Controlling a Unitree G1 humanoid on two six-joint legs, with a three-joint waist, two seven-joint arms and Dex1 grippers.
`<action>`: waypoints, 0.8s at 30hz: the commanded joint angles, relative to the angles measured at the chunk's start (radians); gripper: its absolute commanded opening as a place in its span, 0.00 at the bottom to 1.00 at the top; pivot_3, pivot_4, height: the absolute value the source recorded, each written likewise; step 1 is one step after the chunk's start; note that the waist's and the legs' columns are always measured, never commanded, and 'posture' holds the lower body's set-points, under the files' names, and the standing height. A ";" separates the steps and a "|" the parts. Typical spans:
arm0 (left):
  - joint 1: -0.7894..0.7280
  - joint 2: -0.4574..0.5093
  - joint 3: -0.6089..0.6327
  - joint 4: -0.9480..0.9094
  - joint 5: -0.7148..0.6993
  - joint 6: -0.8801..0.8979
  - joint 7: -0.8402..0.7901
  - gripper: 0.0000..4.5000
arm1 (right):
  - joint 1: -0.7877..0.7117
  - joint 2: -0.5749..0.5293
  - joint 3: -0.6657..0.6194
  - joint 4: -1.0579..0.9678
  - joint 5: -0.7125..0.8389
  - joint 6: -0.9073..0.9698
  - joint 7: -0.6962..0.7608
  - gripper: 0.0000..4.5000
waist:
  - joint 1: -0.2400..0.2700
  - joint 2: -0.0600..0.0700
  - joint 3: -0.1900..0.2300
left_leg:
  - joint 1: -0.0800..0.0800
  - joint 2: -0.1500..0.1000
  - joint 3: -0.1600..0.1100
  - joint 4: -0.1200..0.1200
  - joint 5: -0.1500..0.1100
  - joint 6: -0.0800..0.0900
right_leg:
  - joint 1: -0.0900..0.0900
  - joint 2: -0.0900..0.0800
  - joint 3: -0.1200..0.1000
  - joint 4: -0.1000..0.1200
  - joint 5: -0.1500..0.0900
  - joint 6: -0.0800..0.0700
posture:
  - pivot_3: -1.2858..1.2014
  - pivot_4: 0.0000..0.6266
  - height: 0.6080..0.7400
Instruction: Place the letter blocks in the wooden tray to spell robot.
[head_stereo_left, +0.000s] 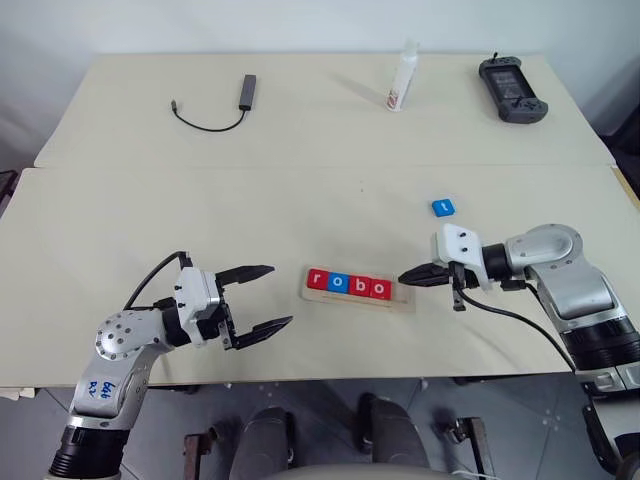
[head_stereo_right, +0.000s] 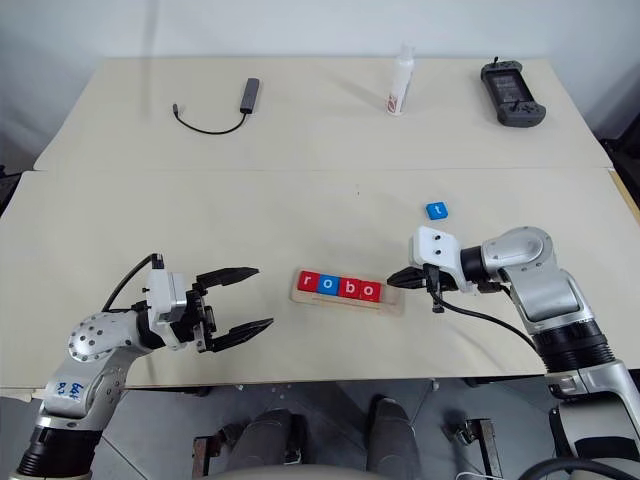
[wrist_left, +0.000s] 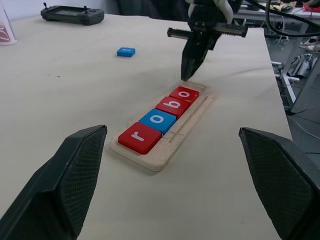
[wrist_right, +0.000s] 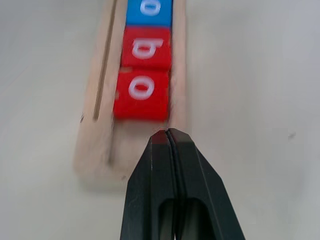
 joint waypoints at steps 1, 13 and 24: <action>-0.010 -0.002 0.004 0.002 -0.002 -0.016 -0.006 1.00 | -0.003 0.002 0.007 -0.039 -0.018 0.023 -0.032 0.00 | -0.001 0.000 0.000 | 0.000 0.000 0.000 0.000 0.000 0.000 | 0.000 0.000 0.000 0.000 0.000 0.000 | 0.52 0.24 1.00; -0.017 -0.001 0.006 -0.005 0.000 -0.011 0.007 1.00 | -0.042 0.040 0.034 0.010 -0.050 0.017 -0.074 0.00 | -0.001 0.000 0.000 | 0.000 0.000 0.000 0.000 0.000 0.000 | 0.000 0.000 0.000 0.000 0.000 0.000 | 0.52 0.24 1.00; -0.001 0.007 0.019 -0.016 -0.005 -0.011 0.017 1.00 | -0.012 -0.008 -0.043 -0.087 0.043 0.065 -0.026 0.00 | 0.002 0.000 0.000 | 0.000 0.000 0.000 0.000 0.000 0.000 | 0.000 0.000 0.000 0.000 0.000 0.000 | 0.52 0.24 1.00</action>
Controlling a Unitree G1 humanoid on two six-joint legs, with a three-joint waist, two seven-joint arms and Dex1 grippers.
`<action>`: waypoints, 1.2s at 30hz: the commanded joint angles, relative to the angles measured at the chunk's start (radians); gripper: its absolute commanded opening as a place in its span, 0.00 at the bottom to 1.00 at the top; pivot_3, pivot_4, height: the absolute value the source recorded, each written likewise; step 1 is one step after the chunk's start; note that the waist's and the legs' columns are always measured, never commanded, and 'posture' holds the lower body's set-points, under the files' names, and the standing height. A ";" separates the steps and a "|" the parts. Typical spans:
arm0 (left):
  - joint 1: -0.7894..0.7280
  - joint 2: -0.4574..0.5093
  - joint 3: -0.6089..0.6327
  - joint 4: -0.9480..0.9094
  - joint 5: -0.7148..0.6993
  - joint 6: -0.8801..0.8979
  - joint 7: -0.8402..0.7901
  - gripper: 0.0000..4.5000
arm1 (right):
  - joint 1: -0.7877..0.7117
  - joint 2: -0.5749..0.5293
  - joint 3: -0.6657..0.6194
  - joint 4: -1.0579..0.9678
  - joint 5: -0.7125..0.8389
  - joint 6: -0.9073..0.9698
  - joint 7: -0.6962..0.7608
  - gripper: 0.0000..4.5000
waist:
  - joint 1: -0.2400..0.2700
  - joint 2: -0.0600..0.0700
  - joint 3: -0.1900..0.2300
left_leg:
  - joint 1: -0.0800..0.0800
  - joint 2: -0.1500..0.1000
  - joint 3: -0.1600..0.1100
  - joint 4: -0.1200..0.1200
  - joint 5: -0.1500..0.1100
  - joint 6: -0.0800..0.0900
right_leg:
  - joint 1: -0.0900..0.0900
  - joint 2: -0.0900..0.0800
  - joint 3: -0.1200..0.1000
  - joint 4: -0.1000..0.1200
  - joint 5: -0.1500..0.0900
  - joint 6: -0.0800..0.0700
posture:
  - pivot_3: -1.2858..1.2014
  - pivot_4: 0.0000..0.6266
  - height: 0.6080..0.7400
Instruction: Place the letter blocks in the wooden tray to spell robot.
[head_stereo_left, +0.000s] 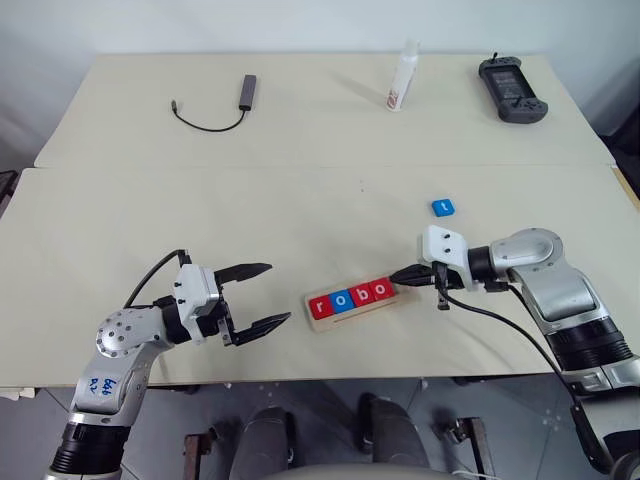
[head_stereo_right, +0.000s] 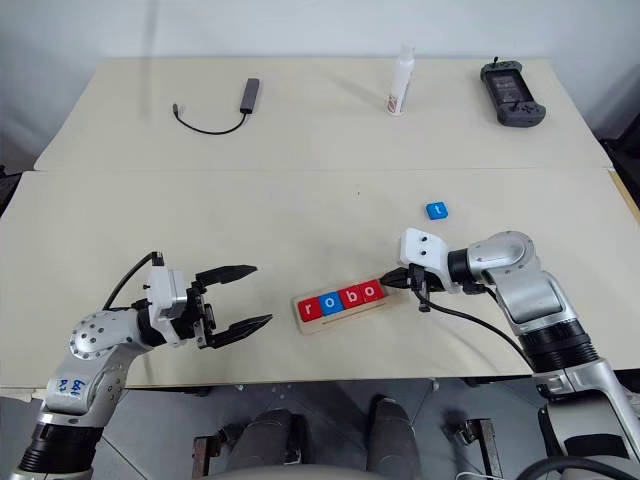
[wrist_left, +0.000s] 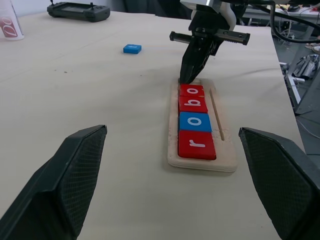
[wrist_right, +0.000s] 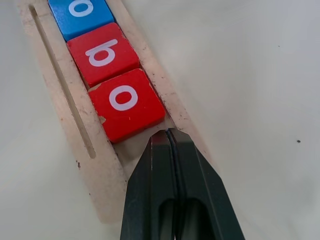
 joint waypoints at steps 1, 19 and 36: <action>0.017 0.008 0.024 -0.039 -0.008 -0.013 -0.001 1.00 | 0.022 -0.058 -0.061 -0.104 0.073 0.036 0.051 0.00 | 0.001 0.000 0.000 | 0.000 0.000 0.000 0.000 0.000 0.000 | 0.000 0.000 0.000 0.000 0.000 0.000 | 0.52 0.24 1.00; 0.120 0.038 0.071 -0.076 -0.039 -0.003 -0.036 1.00 | 0.144 -0.041 -0.010 -0.316 0.165 0.162 0.028 0.00 | 0.001 0.000 0.000 | 0.000 0.000 -0.001 0.000 0.000 0.000 | 0.000 0.000 0.000 0.000 0.000 0.000 | 0.52 0.24 1.00; 0.073 0.014 -0.080 -0.054 0.059 -0.007 -0.034 1.00 | -0.071 0.055 -0.039 0.157 -0.011 -0.098 -0.129 0.00 | -0.002 0.000 0.000 | 0.000 0.000 0.000 -0.001 0.000 0.000 | 0.000 0.000 0.000 0.000 0.000 -0.001 | 0.52 0.24 1.00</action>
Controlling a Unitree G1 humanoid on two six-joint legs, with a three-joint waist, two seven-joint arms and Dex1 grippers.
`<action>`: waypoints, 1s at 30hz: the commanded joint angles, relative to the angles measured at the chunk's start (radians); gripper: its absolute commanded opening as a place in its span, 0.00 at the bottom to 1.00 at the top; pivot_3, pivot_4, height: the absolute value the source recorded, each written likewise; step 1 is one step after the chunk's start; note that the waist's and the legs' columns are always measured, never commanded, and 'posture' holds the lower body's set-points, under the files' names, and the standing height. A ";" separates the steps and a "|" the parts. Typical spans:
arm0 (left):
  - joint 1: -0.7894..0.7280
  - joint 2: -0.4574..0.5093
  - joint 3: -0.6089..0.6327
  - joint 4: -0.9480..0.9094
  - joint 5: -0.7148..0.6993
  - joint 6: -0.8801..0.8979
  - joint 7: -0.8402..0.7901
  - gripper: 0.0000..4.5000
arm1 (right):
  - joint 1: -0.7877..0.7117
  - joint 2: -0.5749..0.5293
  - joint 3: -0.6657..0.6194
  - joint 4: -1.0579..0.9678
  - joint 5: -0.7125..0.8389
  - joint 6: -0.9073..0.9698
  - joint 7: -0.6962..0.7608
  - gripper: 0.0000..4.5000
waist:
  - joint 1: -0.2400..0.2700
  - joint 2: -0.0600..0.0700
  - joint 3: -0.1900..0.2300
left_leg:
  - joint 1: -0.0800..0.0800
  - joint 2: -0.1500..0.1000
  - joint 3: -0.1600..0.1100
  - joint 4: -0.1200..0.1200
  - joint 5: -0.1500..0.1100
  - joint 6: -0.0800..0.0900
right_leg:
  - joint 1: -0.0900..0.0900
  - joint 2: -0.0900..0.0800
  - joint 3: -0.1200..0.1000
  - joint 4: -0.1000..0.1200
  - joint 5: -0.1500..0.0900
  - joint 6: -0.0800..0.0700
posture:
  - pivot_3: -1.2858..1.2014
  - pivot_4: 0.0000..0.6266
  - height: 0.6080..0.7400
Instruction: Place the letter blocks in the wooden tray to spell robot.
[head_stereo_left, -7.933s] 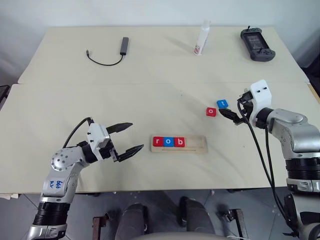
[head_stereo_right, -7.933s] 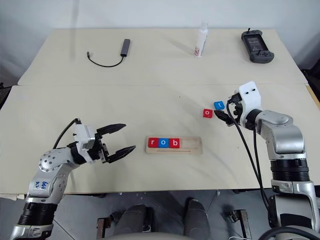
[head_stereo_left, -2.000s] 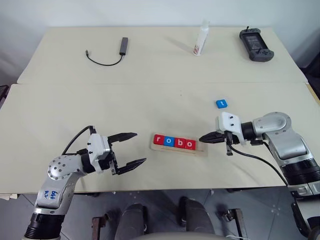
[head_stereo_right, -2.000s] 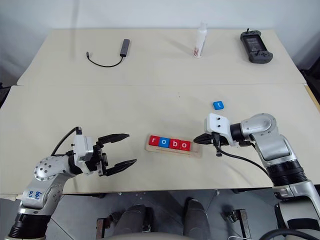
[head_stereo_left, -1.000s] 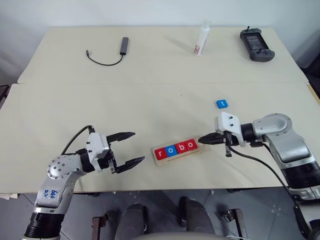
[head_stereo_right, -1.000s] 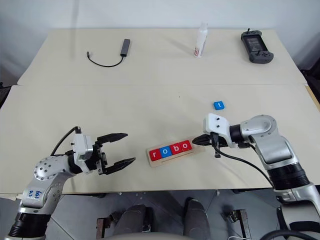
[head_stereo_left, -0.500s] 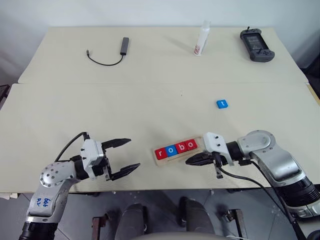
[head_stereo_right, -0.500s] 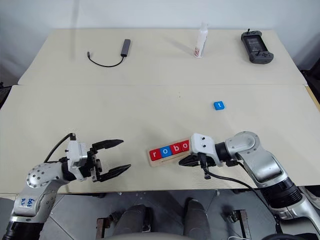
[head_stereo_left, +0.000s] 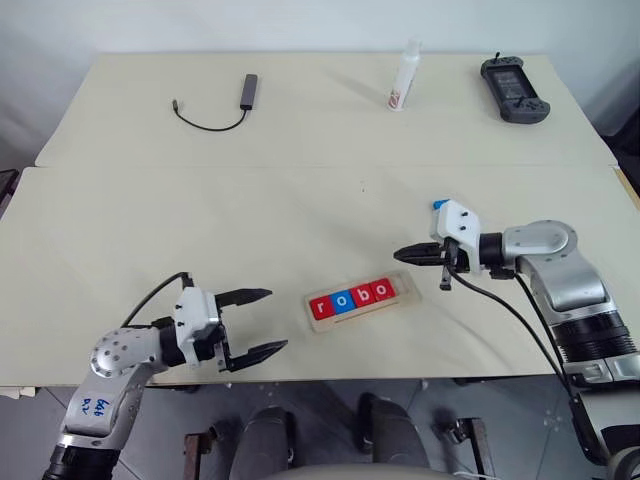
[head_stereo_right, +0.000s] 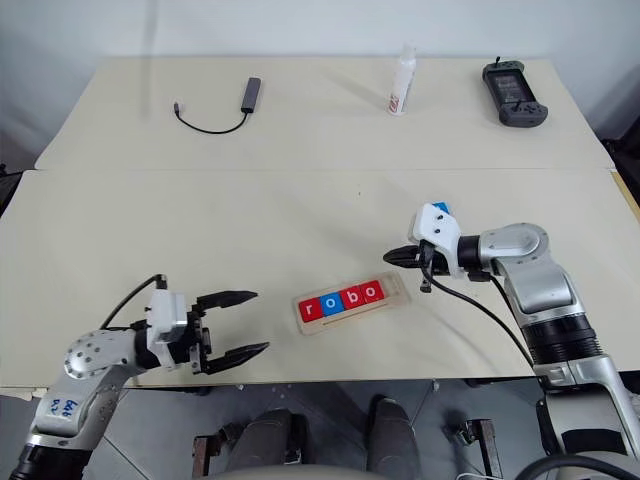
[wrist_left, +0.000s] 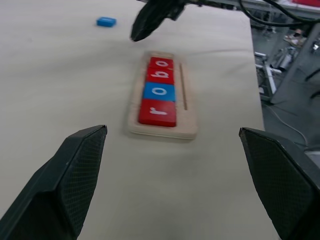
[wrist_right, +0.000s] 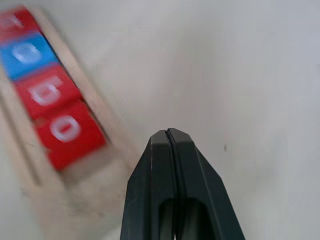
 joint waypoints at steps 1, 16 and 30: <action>-0.030 -0.022 -0.040 -0.012 0.037 -0.011 0.021 1.00 | -0.027 0.015 0.002 0.029 -0.038 -0.052 -0.028 0.00 | -0.001 0.000 0.000 | 0.000 0.000 0.000 0.000 0.000 0.000 | 0.000 0.000 0.000 0.000 0.000 0.000 | 0.52 0.24 1.00; -0.164 -0.100 -0.160 0.048 0.169 0.019 0.126 1.00 | 0.032 -0.029 -0.014 -0.051 -0.040 -0.014 -0.001 0.00 | 0.001 0.000 0.000 | 0.000 0.000 0.000 0.000 0.000 0.000 | 0.000 0.000 0.000 0.000 0.000 0.000 | 0.52 0.24 1.00; -0.236 -0.113 -0.141 0.147 0.194 -0.025 0.129 1.00 | 0.090 -0.058 -0.051 -0.135 -0.006 0.047 -0.015 0.00 | 0.002 0.000 0.000 | 0.000 0.000 0.000 0.001 0.000 0.000 | 0.000 0.000 0.000 0.000 0.000 0.000 | 0.52 0.24 1.00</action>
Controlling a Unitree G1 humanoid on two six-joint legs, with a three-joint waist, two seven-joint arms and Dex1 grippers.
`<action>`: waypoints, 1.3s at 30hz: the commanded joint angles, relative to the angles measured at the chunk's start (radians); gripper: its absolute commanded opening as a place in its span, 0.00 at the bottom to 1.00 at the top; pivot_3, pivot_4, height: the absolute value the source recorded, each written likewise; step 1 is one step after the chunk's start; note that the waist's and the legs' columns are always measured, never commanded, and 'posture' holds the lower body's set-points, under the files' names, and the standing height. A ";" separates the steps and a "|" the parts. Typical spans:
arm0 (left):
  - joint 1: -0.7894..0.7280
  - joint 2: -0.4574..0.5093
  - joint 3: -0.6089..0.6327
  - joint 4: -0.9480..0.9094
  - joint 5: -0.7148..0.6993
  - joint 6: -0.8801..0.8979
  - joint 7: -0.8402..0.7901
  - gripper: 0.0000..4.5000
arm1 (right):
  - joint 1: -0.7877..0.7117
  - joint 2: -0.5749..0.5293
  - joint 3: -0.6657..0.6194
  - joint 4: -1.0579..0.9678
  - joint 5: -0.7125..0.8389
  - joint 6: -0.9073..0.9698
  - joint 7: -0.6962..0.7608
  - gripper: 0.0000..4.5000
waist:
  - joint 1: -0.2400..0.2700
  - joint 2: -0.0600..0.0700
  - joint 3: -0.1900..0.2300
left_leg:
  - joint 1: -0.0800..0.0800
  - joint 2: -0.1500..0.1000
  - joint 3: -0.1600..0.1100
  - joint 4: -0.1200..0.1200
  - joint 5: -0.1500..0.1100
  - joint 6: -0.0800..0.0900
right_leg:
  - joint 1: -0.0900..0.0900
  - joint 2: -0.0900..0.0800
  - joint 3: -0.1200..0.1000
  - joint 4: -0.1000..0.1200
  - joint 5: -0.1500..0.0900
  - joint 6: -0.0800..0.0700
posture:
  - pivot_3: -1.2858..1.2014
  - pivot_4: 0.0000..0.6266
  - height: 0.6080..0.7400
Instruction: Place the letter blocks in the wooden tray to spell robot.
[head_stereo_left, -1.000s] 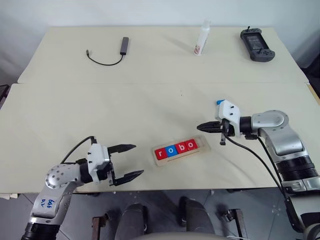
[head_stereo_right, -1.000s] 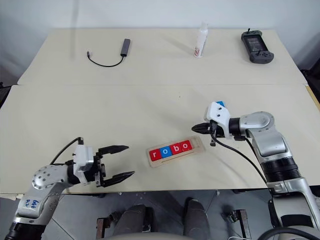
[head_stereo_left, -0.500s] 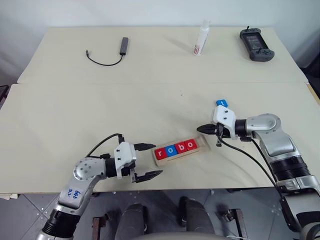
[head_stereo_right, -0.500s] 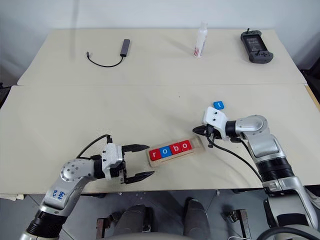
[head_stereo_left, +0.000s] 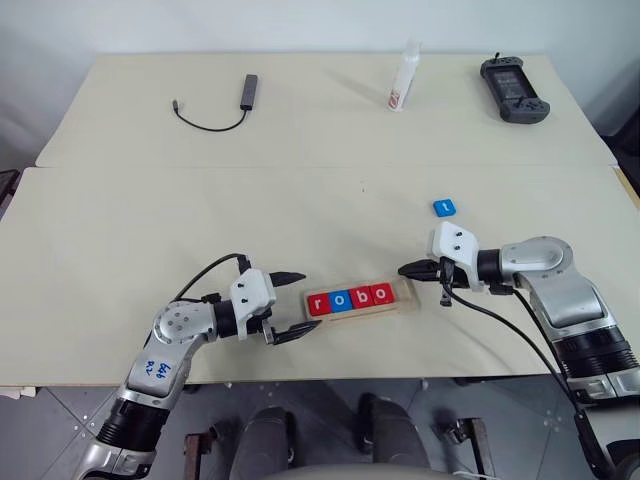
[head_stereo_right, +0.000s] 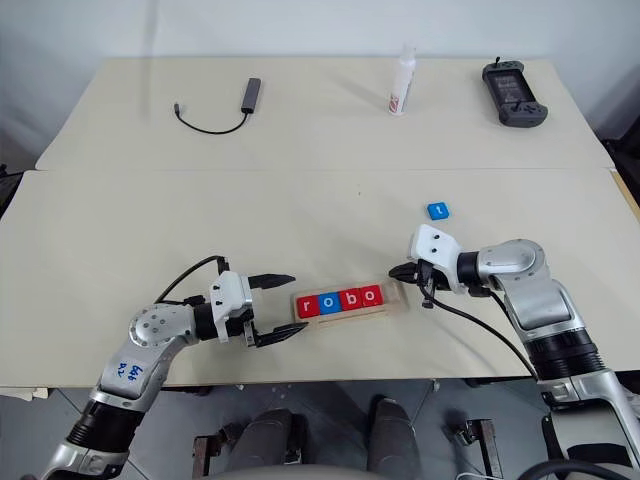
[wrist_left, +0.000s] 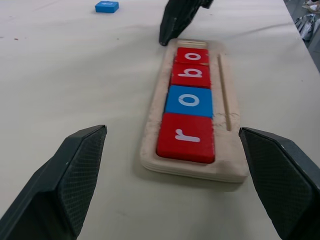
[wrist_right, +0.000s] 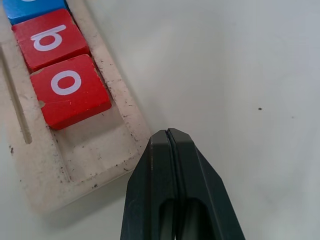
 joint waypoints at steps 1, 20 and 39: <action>-0.008 -0.002 0.009 -0.007 -0.004 -0.021 -0.003 1.00 | 0.004 -0.019 -0.042 -0.021 0.017 0.000 -0.006 0.00 | 0.000 0.000 0.000 | 0.000 0.000 0.000 0.000 0.000 0.000 | 0.000 0.000 0.000 0.000 0.000 0.000 | 0.52 0.24 1.00; 0.090 0.135 0.240 -0.044 -0.242 -0.056 -0.191 1.00 | 0.426 -0.052 -0.477 -0.297 0.248 -0.044 -0.082 0.42 | 0.012 0.000 0.000 | 0.000 0.000 0.000 0.000 0.000 0.000 | 0.000 0.000 0.000 -0.001 0.000 0.000 | 0.52 0.24 1.00; 0.053 0.191 0.320 -0.010 -0.289 0.001 -0.238 1.00 | 0.536 0.036 -0.616 -0.253 0.302 -0.001 -0.317 1.00 | -0.001 0.000 0.000 | 0.002 0.000 0.001 0.000 0.000 0.000 | 0.001 0.000 0.002 0.001 0.000 0.000 | 0.52 0.24 1.00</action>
